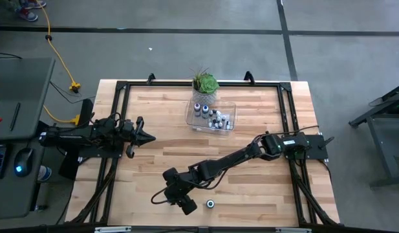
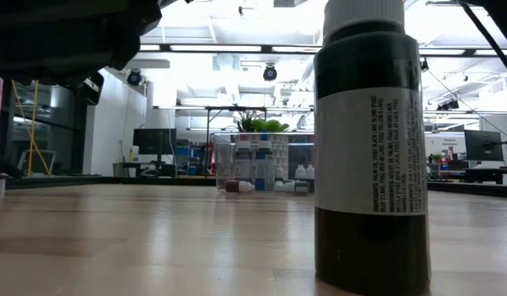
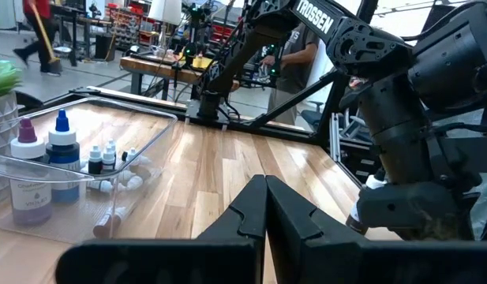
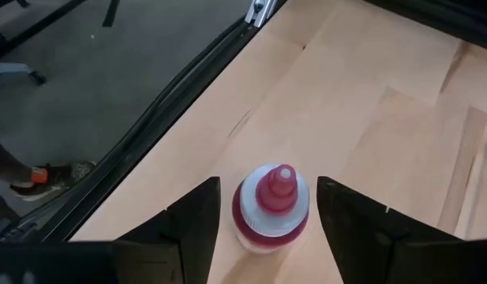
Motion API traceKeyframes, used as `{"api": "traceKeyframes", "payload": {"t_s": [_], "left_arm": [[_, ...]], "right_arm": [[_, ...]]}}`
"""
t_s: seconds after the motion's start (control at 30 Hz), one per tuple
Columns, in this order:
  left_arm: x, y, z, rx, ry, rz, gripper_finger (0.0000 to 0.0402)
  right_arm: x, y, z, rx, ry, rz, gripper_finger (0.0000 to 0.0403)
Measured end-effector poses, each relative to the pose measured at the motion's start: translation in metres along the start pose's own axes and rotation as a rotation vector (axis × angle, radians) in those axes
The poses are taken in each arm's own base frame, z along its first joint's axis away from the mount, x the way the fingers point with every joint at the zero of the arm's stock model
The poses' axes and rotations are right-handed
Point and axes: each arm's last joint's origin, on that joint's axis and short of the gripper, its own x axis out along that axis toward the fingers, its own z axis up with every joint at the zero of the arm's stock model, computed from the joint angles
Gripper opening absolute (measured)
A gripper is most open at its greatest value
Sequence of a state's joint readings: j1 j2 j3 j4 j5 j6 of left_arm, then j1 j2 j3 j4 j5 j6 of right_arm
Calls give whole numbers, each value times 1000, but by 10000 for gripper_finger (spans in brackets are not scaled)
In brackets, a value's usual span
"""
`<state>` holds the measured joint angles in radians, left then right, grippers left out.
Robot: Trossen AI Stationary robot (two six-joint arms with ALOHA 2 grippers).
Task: Pick & Place food coloring
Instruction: Put the large red food coloring bottle into the bin
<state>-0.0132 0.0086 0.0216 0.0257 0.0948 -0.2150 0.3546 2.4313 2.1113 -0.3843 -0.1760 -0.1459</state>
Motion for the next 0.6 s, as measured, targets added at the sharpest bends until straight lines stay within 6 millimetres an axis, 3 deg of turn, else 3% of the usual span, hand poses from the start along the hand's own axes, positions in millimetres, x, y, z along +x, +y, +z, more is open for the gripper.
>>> {"api": "traceKeyframes", "payload": {"t_s": [0.3,0.6], "left_arm": [[0,0,0,0,0,0,0],[0,0,0,0,0,0,0]], "right_arm": [[2,0,-1,10,-4,5,190],[4,-1,-3,14,1,9,141]]}}
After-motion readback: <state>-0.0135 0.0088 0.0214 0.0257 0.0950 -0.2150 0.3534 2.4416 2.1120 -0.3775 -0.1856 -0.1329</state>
